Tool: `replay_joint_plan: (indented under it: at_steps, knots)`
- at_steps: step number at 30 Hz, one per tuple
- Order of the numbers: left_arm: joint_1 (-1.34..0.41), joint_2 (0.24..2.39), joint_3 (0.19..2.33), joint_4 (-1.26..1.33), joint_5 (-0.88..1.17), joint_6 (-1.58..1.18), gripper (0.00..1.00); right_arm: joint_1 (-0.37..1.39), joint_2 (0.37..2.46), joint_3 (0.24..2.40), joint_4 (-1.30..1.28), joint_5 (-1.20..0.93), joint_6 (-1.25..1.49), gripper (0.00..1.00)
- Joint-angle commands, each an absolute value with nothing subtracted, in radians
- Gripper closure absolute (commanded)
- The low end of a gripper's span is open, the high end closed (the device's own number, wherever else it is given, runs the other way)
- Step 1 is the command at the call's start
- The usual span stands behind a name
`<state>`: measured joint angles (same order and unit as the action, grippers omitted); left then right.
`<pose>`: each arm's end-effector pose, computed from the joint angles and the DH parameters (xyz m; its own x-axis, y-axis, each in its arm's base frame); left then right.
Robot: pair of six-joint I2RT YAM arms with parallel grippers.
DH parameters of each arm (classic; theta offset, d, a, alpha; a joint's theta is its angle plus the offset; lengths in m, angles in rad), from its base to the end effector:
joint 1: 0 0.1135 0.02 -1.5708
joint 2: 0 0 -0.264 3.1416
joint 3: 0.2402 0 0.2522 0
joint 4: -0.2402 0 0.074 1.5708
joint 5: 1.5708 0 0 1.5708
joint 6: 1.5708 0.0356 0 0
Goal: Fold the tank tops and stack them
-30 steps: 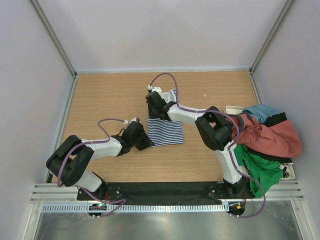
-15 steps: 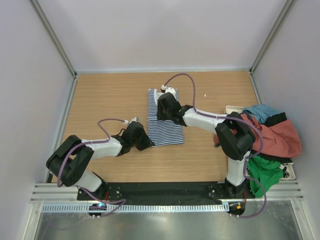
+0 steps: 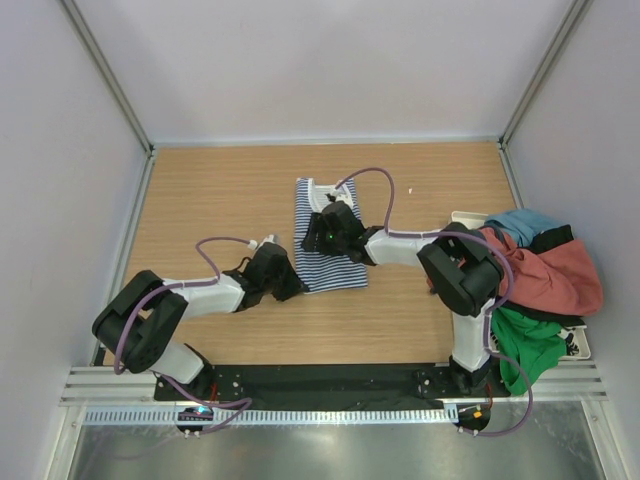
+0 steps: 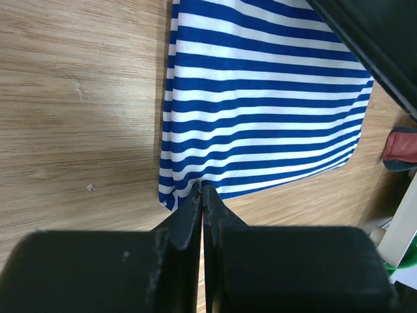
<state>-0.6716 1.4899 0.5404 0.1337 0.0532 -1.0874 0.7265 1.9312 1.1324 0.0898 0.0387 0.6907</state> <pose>0.2064 -0.1664 0.1326 -0.8404 -0.4614 -0.2842 -0.2027 0.7540 -0.6248 0.3075 0.2714 0.1555 -0.7840 0.1549 -0.6011 -0.1846 0.8663 0.4641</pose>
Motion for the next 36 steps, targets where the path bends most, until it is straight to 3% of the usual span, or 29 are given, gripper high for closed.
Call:
replay_joint_plan:
  at_steps: [1,13,16,20,27,33,36]
  knots:
    - [-0.686,1.511,0.526,-0.018,0.035,-1.040,1.00,0.718,1.956,1.109,0.254,0.014,0.827,0.37]
    - [-0.689,1.531,0.535,-0.020,0.038,-1.034,1.00,0.698,2.051,1.129,0.433,0.047,1.022,0.40]
    - [-0.689,1.531,0.534,-0.023,0.040,-1.031,1.00,0.673,2.074,1.158,0.426,0.054,1.032,0.56]
    - [-0.690,1.525,0.529,-0.028,0.037,-1.029,1.00,0.634,2.085,1.189,0.425,0.038,1.040,0.66]
    - [-0.690,1.523,0.525,-0.028,0.037,-1.032,1.00,0.595,2.083,1.278,0.381,0.020,0.993,0.67]
    - [-0.690,1.491,0.543,-0.075,0.015,-1.017,1.00,0.591,1.999,1.244,0.350,0.014,0.894,0.56]
    - [-0.690,1.461,0.578,-0.129,0.009,-0.996,1.00,0.594,1.915,1.187,0.315,0.028,0.839,0.56]
